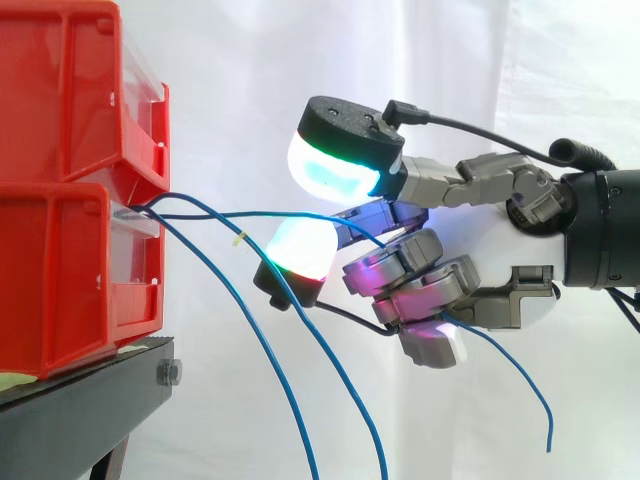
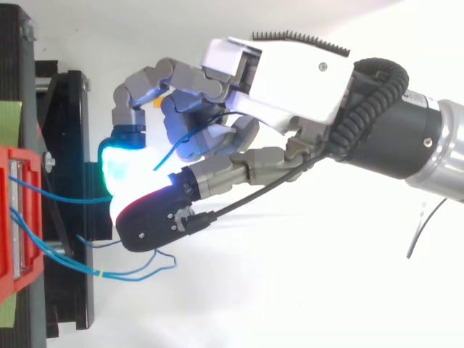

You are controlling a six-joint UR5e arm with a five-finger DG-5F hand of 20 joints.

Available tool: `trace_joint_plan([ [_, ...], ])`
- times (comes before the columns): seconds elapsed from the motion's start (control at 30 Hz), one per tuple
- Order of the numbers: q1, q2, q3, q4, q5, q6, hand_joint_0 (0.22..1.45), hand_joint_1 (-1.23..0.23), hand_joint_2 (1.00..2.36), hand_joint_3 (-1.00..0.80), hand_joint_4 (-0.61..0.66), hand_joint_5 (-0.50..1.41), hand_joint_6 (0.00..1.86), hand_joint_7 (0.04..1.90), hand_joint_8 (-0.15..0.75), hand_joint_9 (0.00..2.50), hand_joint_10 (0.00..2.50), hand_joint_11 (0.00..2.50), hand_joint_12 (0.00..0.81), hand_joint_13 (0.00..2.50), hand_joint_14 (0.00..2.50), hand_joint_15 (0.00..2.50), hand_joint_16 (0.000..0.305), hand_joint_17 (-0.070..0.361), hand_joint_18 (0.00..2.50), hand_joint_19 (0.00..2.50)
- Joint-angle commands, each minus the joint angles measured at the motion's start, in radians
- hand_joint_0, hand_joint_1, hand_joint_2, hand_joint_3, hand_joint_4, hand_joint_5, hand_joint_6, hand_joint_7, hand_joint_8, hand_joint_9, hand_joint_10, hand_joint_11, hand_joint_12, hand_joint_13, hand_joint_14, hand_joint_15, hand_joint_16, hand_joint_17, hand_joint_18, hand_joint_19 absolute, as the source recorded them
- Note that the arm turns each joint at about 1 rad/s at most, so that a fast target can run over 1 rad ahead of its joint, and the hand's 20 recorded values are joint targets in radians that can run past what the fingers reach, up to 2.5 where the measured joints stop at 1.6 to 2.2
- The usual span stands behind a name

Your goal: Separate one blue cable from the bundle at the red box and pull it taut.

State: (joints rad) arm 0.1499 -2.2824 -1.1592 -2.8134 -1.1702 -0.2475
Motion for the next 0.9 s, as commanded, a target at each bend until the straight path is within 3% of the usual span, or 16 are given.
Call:
trace_joint_plan([
  [0.0,0.000,0.000,0.000,0.000,0.000,-0.004,0.55,-0.75,1.00,-0.50,0.21,-0.22,0.89,1.13,0.445,0.68,2.50,2.50,0.570,1.32,2.50,1.98,0.057,0.127,1.81,0.61],
  [0.1,0.002,0.000,0.000,0.005,-0.005,-0.004,0.60,-0.75,1.00,-0.50,0.19,-0.22,0.89,1.13,0.423,0.70,2.50,2.50,0.560,1.31,2.50,1.97,0.054,0.121,1.79,0.67],
  [0.23,0.000,0.000,0.000,0.005,-0.006,-0.006,0.64,-0.74,1.01,-0.36,0.14,-0.20,0.88,1.19,0.383,0.73,2.50,2.50,0.547,1.32,2.50,1.98,0.052,0.117,1.80,0.68],
  [0.53,0.002,0.000,0.000,0.006,-0.006,-0.006,0.62,-0.76,1.02,-0.24,0.07,-0.18,0.86,1.32,0.305,0.72,2.50,2.50,0.533,1.32,2.50,1.99,0.053,0.120,1.79,0.69],
  [0.87,0.003,0.000,0.000,0.006,-0.003,-0.010,0.62,-0.79,1.02,-0.13,-0.01,-0.16,0.87,1.28,0.306,0.46,2.50,2.50,0.486,1.08,2.50,1.92,0.047,0.105,1.66,0.87],
])
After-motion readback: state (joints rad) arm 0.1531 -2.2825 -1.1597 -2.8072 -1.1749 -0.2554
